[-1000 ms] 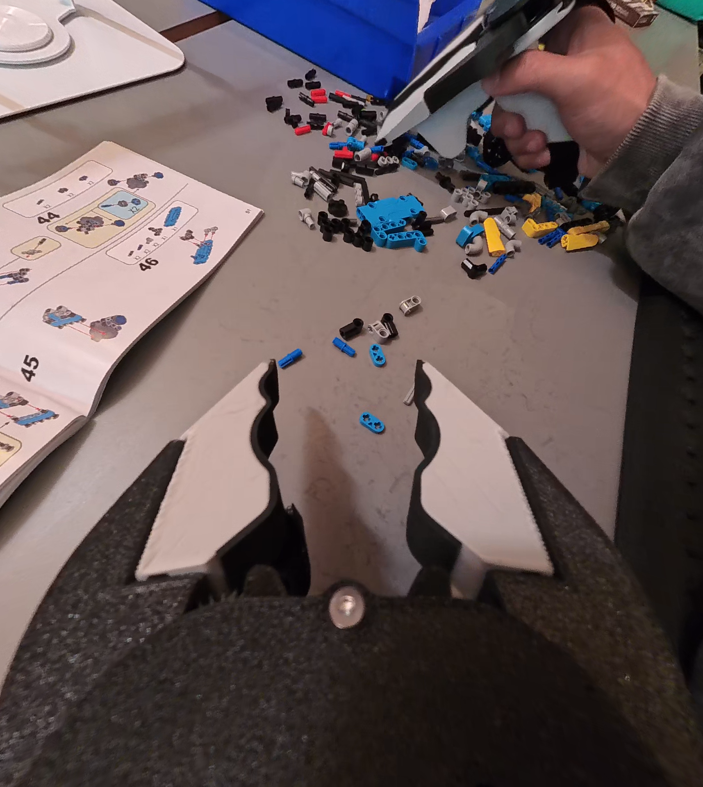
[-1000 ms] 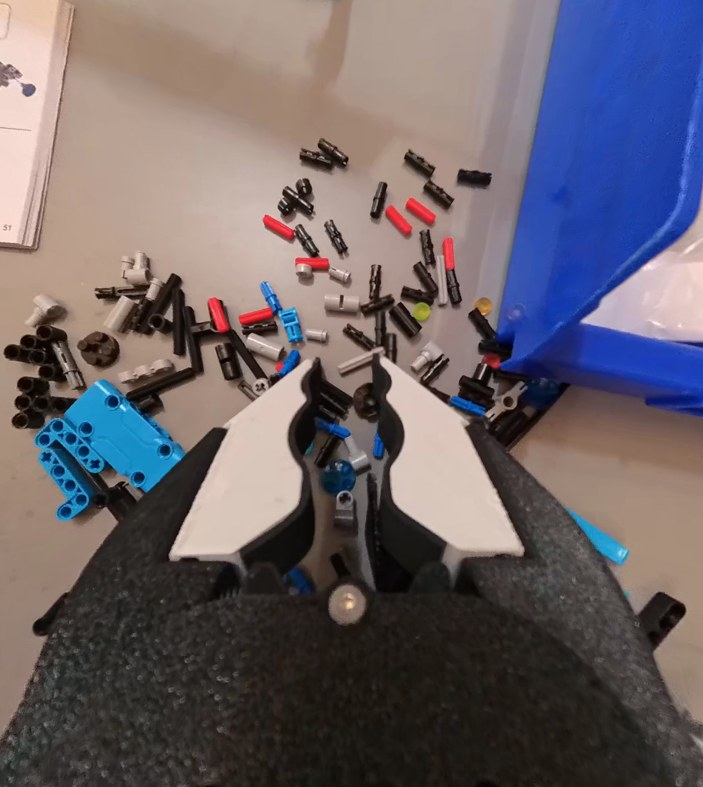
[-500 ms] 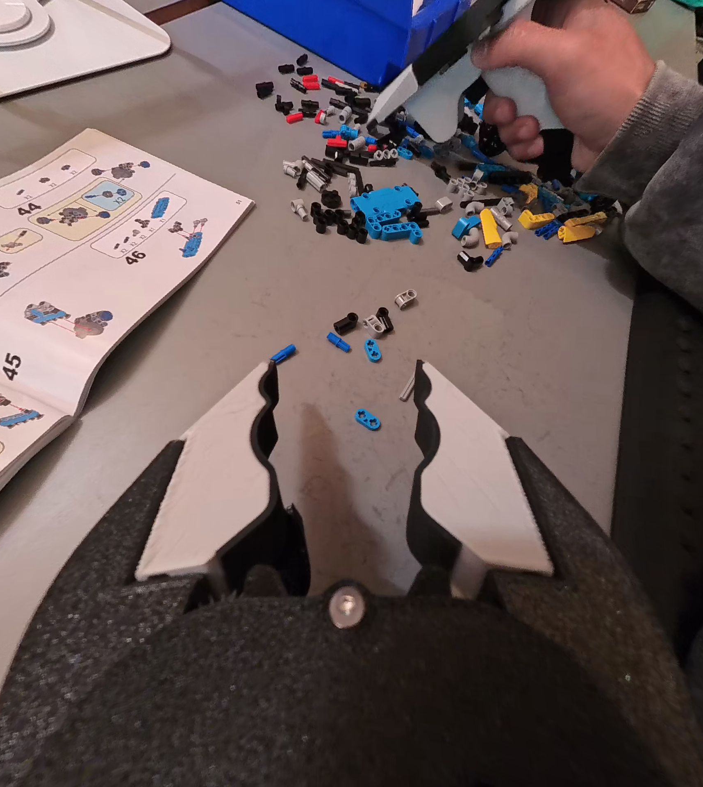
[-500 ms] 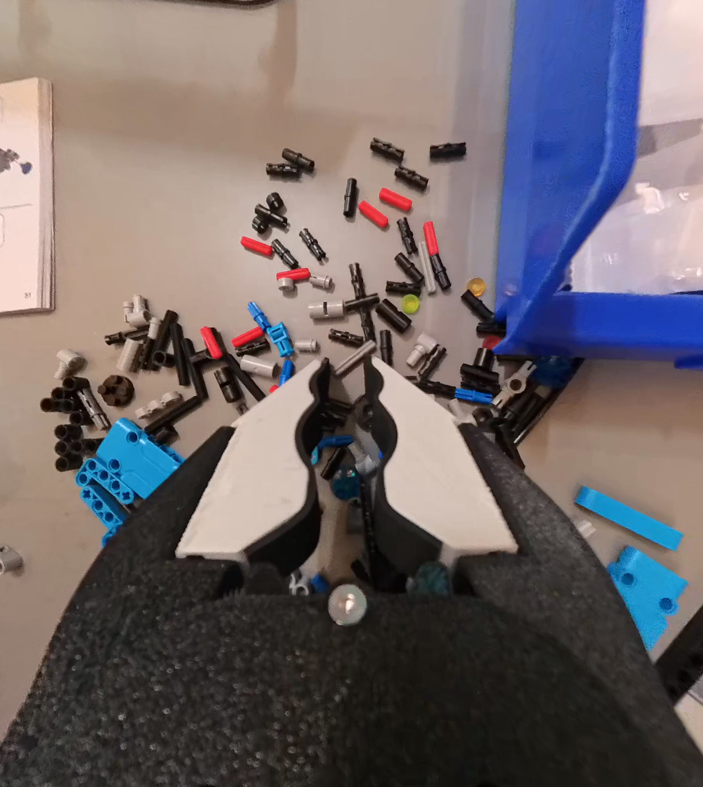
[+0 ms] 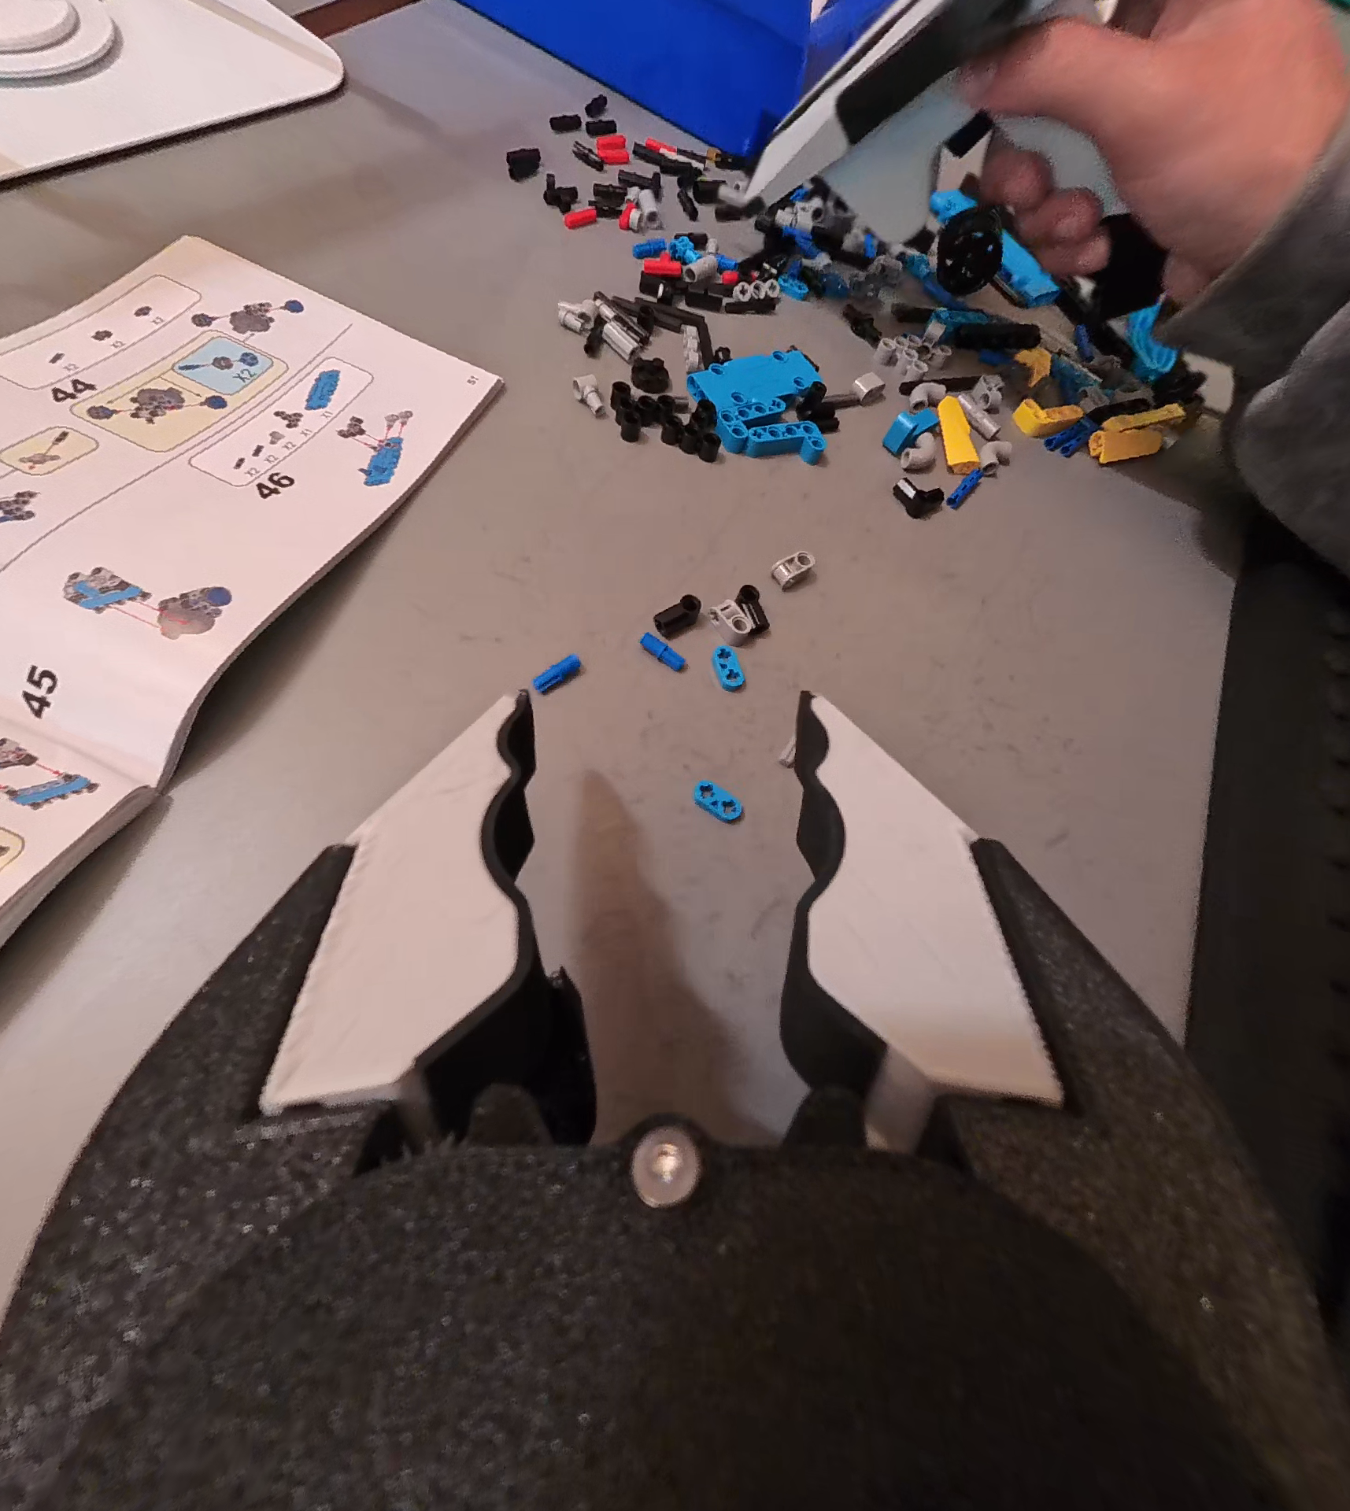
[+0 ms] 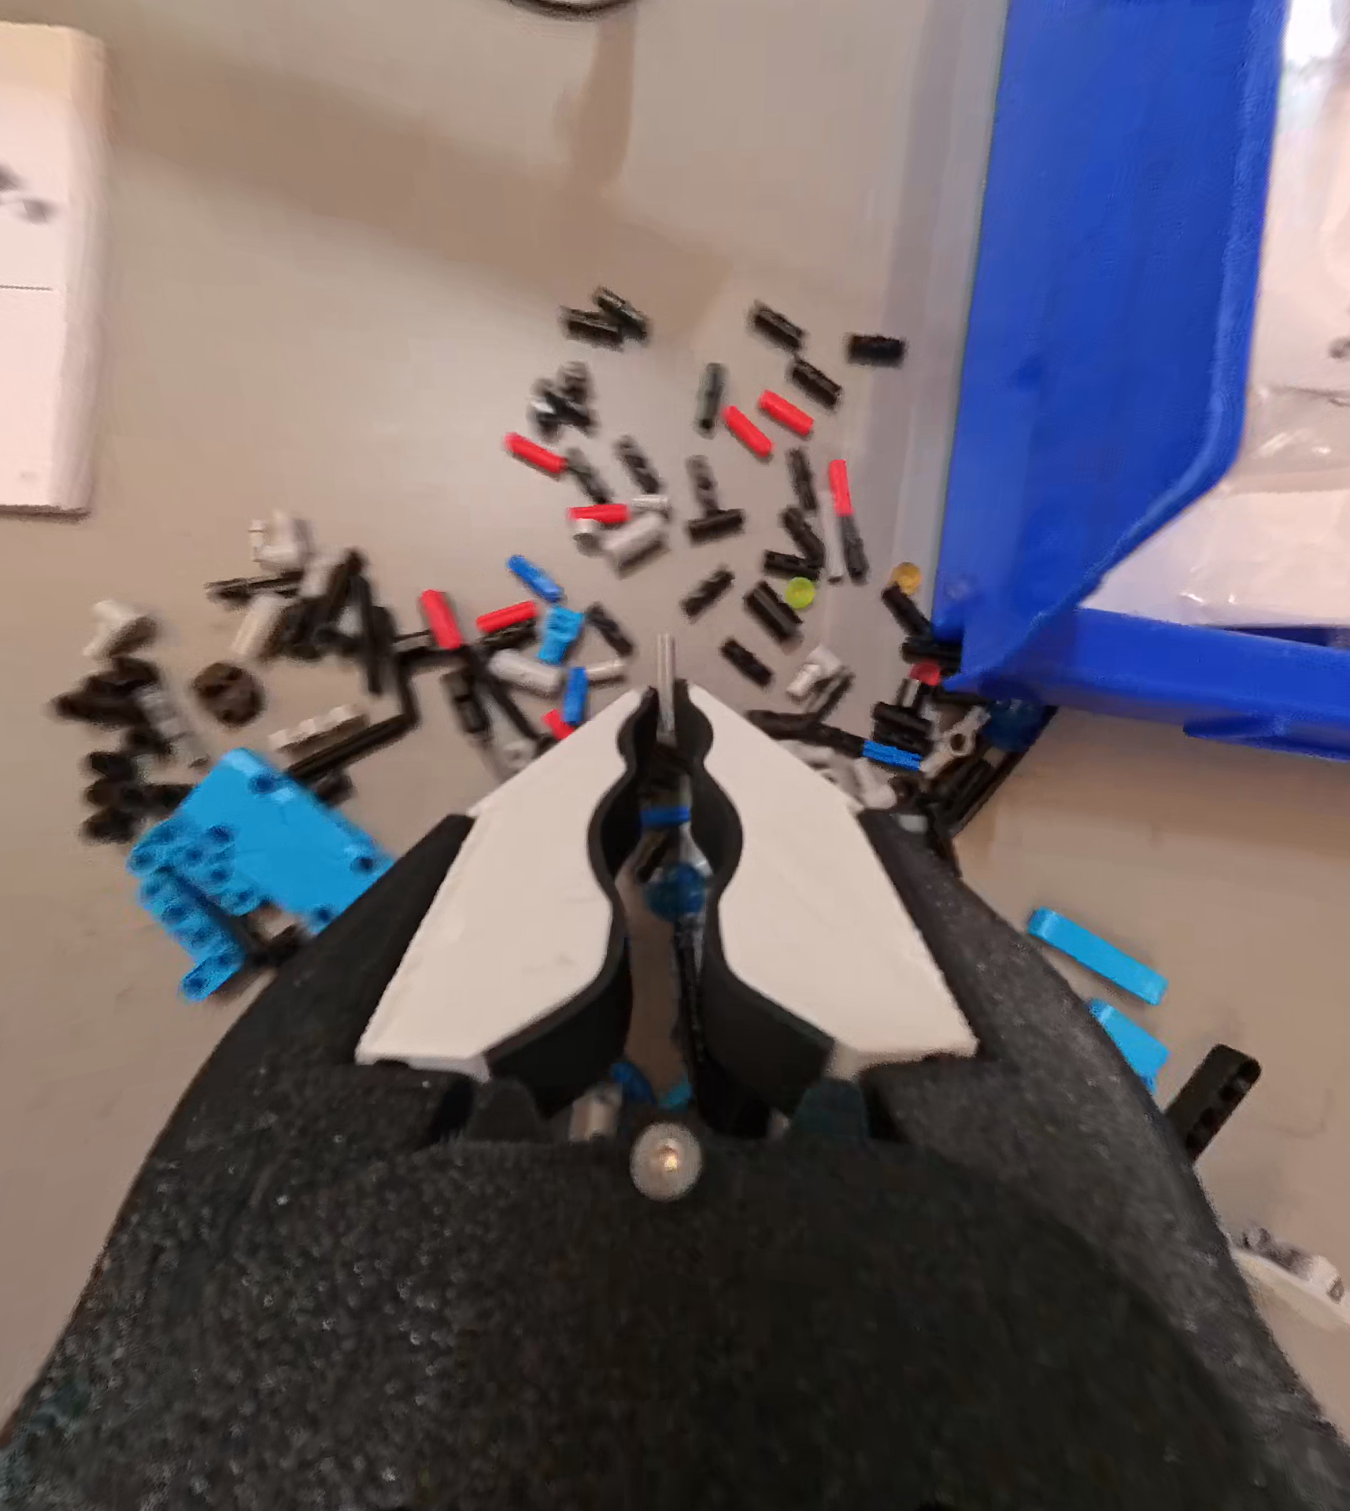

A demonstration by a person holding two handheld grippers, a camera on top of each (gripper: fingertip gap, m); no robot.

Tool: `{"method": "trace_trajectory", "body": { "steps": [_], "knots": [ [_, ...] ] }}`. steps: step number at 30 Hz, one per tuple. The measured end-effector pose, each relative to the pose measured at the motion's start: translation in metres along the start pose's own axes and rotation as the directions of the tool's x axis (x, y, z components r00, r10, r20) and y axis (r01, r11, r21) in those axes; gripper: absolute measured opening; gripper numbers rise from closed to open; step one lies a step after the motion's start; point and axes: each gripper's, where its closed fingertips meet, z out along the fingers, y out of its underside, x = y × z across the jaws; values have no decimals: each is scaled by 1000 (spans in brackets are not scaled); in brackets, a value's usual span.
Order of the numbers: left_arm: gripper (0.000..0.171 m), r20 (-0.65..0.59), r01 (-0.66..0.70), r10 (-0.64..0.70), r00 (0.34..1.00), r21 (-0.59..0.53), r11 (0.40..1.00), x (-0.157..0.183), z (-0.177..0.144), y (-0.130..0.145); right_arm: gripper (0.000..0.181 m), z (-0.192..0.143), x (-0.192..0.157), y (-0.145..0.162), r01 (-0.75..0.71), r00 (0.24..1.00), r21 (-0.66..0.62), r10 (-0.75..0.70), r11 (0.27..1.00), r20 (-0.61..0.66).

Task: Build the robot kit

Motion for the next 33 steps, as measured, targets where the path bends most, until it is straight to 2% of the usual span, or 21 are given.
{"method": "trace_trajectory", "body": {
  "steps": [2, 4, 7, 9, 11, 13, 18, 22, 25, 27, 29, 33],
  "knots": [
    [64, 34, -3, 3, 999, 6, 1000, -7, -3, 0, 4, -18, -29, -4, 74, 991, 31, -77, 997, 110],
    [63, 114, -21, 20, 993, 1, 1000, -23, -8, 1, 4, -39, -73, -4, 184, 950, 82, -199, 980, 240],
    [60, 272, -40, 47, 961, -31, 999, -53, -20, 7, 4, -73, -163, 22, 336, 775, 143, -360, 931, 520],
    [59, 333, -40, 50, 942, -37, 999, -65, -27, 9, 4, -79, -195, 44, 447, 701, 163, -458, 879, 547],
    [58, 348, -29, 36, 937, -24, 999, -68, -30, 8, 4, -73, -207, 57, 503, 683, 150, -498, 851, 534],
    [58, 342, -20, 22, 939, -10, 1000, -68, -30, 6, 4, -74, -222, 66, 505, 655, 143, -486, 851, 578],
    [58, 364, -53, 54, 930, -13, 998, -67, -31, 3, 4, -66, -234, 74, 545, 633, 165, -532, 822, 563],
    [56, 380, -87, 93, 920, -34, 996, -64, -29, 3, 4, -57, -235, 75, 528, 642, 155, -512, 835, 571],
    [55, 375, -106, 111, 921, -32, 994, -59, -27, 1, 4, -60, -241, 71, 531, 607, 194, -530, 825, 592],
    [55, 358, -109, 112, 927, -30, 994, -55, -25, 1, 15, -62, -242, 74, 553, 579, 185, -535, 812, 616],
    [55, 335, -97, 104, 937, -35, 995, -51, -24, 2, 32, -65, -234, 73, 561, 593, 162, -531, 812, 606],
    [56, 311, -70, 74, 948, -22, 997, -48, -23, 3, 32, -98, -214, 41, 446, 662, 231, -493, 865, 565]
  ]
}}
